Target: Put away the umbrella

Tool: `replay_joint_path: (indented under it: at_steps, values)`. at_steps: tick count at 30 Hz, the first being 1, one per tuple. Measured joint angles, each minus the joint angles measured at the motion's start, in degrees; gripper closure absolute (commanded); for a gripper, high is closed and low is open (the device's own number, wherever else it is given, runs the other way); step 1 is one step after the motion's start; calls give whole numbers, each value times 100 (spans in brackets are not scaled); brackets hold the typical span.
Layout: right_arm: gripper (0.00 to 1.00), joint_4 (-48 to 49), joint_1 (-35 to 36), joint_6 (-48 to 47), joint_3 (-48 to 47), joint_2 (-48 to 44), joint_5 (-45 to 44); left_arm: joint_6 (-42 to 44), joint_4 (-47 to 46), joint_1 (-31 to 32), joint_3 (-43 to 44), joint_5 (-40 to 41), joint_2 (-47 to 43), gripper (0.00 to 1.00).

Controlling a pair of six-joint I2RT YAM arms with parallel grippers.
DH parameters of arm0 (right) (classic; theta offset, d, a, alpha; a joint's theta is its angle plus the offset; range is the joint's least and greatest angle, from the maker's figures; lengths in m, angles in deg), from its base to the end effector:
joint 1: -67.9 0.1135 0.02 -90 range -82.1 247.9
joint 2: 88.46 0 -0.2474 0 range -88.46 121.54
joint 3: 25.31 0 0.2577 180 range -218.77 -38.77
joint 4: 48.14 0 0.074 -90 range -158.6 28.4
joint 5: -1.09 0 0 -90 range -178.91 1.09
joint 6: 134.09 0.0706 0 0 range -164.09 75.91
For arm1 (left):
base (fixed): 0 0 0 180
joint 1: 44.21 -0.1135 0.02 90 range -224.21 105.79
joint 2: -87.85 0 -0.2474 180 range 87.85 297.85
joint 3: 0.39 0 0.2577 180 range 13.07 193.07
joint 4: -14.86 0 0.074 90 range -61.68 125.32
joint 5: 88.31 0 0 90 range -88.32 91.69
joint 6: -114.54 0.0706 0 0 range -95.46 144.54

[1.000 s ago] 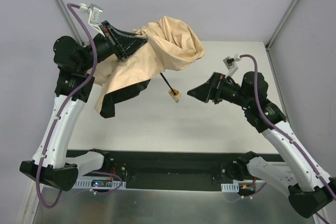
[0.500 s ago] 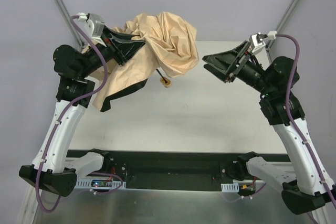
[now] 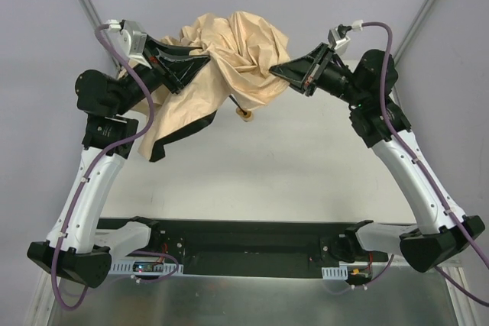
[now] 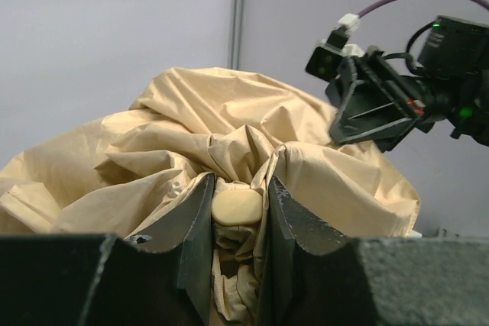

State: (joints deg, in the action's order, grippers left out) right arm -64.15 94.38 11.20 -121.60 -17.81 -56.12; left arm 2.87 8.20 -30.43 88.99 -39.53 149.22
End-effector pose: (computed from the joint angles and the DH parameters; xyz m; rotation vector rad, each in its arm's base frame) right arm 0.2531 0.1688 0.4807 -0.1366 1.6262 1.5371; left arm 0.2157 -0.1008 0.5240 0.6167 0.9982 -0.8952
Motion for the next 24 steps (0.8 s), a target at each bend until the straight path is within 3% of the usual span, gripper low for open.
replay_joint_path:
  at_steps: [4,8,12,15,19,24]
  values:
    - [94,1027,188,514,-20,52,111,-101,-240,0,-306,608,-118,100]
    - [87,2041,1158,872,-20,103,66,-330,-437,0,-461,1394,-79,100]
    - [95,2695,1853,909,-129,407,35,-798,-866,0,-461,1770,63,100]
    - [85,2918,1965,922,-413,782,-37,-1158,-1169,0,-485,1969,118,100]
    - [84,3051,2306,741,-1038,1379,-68,-1676,-1488,0,-638,2343,129,100]
    - [67,2048,2822,-79,-1062,1429,-188,-2286,-1891,0,-774,2594,170,100]
